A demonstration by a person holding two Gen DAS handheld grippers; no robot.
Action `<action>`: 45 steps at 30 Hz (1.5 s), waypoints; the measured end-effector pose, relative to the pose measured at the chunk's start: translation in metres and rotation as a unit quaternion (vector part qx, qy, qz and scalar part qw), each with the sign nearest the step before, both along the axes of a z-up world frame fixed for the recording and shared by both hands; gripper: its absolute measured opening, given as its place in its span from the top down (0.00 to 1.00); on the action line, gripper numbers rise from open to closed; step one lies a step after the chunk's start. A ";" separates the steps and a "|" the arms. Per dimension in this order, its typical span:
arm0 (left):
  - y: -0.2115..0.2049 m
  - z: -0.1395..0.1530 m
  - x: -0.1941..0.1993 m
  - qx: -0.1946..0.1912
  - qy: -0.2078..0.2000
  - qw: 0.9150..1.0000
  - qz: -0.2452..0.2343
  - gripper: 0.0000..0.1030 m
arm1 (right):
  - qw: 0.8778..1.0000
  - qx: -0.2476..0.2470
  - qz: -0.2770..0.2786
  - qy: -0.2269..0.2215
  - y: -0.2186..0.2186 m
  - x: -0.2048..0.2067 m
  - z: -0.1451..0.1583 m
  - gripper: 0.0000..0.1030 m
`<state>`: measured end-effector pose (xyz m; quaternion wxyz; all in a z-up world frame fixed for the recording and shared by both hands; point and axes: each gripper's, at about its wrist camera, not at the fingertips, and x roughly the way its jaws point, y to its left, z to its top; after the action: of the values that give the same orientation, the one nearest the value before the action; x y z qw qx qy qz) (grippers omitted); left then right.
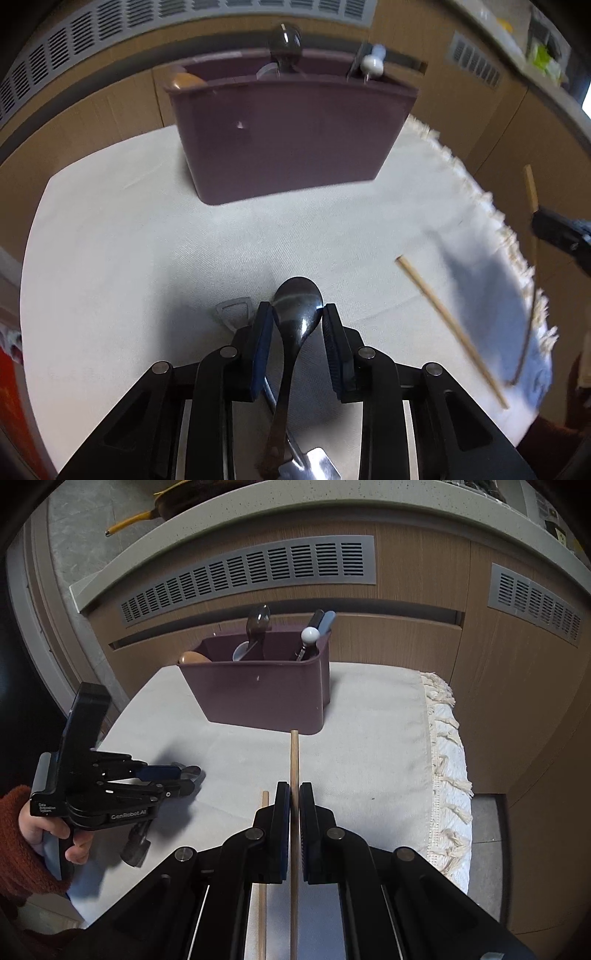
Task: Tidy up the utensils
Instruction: 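Carry the chopstick and spoon over the caddy and open both grippers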
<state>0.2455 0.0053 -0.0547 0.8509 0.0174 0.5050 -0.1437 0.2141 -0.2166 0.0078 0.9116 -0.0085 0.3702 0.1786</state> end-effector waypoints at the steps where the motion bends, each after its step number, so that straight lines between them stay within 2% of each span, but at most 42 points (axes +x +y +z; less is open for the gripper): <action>1: 0.005 0.008 -0.005 -0.021 -0.011 1.000 0.006 0.73 | 1.000 0.004 0.001 -0.003 -0.001 -0.001 0.003 0.96; 5: 0.018 0.032 -0.022 -0.069 -0.051 0.996 0.024 0.73 | 1.000 0.010 0.001 -0.019 -0.002 -0.005 0.012 0.96; 10: 0.026 0.050 -0.032 -0.070 -0.090 0.993 0.032 0.73 | 0.999 0.009 0.001 -0.032 0.000 -0.003 0.020 0.96; 13: 0.034 0.066 -0.035 -0.082 -0.108 0.990 0.031 0.73 | 0.999 0.012 0.000 -0.040 0.000 0.000 0.025 0.96; 15: 0.036 0.087 -0.032 -0.099 -0.131 0.986 0.029 0.73 | 0.999 0.017 0.000 -0.049 0.000 0.002 0.033 0.96; 17: 0.038 0.118 -0.028 -0.123 -0.170 0.977 0.029 0.73 | 0.997 0.034 0.002 -0.073 -0.002 0.006 0.055 0.96; 19: 0.043 0.153 -0.021 -0.151 -0.216 0.964 0.029 0.73 | 0.993 0.041 0.004 -0.110 0.000 0.010 0.086 0.96; 20: 0.046 0.174 -0.015 -0.169 -0.243 0.955 0.029 0.73 | 0.990 0.038 0.005 -0.135 0.002 0.014 0.106 0.96; 21: 0.047 0.185 -0.010 -0.178 -0.259 0.949 0.027 0.73 | 0.987 0.037 0.005 -0.156 0.005 0.017 0.123 0.96; 23: 0.047 0.206 0.005 -0.195 -0.303 0.932 0.029 0.73 | 0.981 0.039 0.004 -0.189 0.011 0.026 0.148 0.96; 25: 0.049 0.211 0.024 -0.203 -0.318 0.926 0.033 0.73 | 0.976 0.039 -0.002 -0.217 0.020 0.044 0.172 0.96; 27: 0.049 0.207 0.047 -0.215 -0.307 0.927 0.037 0.73 | 0.975 0.050 0.002 -0.218 0.027 0.062 0.181 0.96; 30: 0.053 0.188 0.077 -0.224 -0.285 0.930 0.052 0.73 | 0.975 0.049 0.001 -0.215 0.039 0.086 0.179 0.96; 34: 0.053 0.133 0.113 -0.233 -0.201 0.949 0.068 0.71 | 0.985 0.040 0.006 -0.167 0.054 0.122 0.145 0.94; 35: 0.050 0.115 0.121 -0.226 -0.165 0.958 0.068 0.71 | 0.990 0.027 0.017 -0.135 0.060 0.134 0.129 0.94; 37: 0.049 0.090 0.126 -0.209 -0.128 0.967 0.074 0.71 | 0.997 0.010 0.040 -0.071 0.066 0.151 0.097 0.94; 39: 0.053 0.082 0.118 -0.203 -0.133 0.966 0.088 0.71 | 0.998 0.011 0.048 -0.044 0.062 0.153 0.078 0.93; 42: 0.060 0.090 0.099 -0.211 -0.154 0.960 0.097 0.67 | 0.998 0.015 0.035 -0.041 0.049 0.138 0.069 0.93; 45: 0.056 0.092 0.071 -0.156 -0.162 0.970 0.094 0.57 | 0.999 0.009 0.022 -0.038 0.033 0.108 0.060 0.92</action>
<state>0.3169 0.0613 0.0373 0.9233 -0.1396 0.3313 -0.1354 0.3221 -0.1841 0.0677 0.9210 -0.0154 0.3332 0.2014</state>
